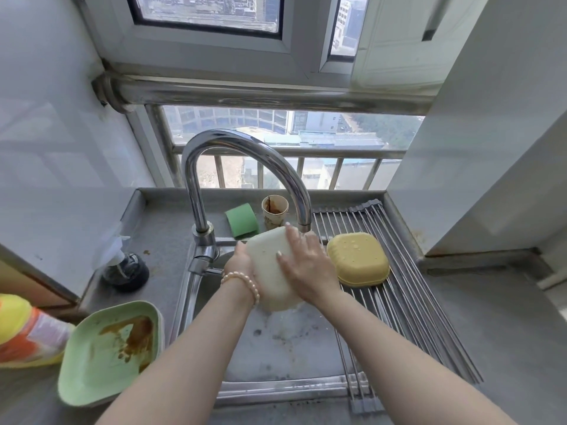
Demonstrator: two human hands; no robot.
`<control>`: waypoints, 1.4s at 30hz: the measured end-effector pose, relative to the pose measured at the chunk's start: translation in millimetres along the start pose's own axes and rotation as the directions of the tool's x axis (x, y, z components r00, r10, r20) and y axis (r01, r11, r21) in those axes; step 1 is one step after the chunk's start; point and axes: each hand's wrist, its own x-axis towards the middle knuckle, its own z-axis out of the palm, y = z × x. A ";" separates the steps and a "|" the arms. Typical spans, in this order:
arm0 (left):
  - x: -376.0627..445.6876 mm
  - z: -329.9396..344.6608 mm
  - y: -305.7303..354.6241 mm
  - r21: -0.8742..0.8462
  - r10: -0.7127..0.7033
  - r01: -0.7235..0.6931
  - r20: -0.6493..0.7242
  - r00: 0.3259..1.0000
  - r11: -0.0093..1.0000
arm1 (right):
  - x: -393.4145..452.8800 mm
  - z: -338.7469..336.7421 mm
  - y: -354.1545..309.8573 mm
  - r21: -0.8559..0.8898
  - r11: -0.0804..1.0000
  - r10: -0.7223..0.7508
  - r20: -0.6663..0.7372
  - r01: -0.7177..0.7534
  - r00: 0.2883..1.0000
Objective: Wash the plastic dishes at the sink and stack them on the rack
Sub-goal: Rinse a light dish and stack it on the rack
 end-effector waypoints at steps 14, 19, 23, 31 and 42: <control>-47.4 9.3 -39.9 0.896 0.447 -0.428 0.336 0.829 0.120 | 26.7 -10.3 13.0 0.339 0.768 0.514 0.179 -0.543 0.839; -52.8 18.2 -39.3 0.764 0.435 -0.553 0.644 0.629 -0.332 | 22.3 -1.7 11.2 0.459 0.682 0.545 0.200 -0.569 0.814; -46.8 24.2 -15.5 0.759 0.379 -0.582 0.651 0.658 -0.293 | 16.9 -5.6 5.7 0.601 0.579 0.517 0.252 -0.551 0.818; -28.4 19.5 9.6 0.911 0.301 -0.397 0.350 0.887 0.112 | 24.9 -17.7 15.2 0.642 0.496 0.535 0.306 -0.585 0.788; -50.1 9.0 -17.8 0.848 0.423 -0.493 0.527 0.737 -0.196 | 22.7 -7.3 -1.5 0.647 0.457 0.553 0.331 -0.610 0.765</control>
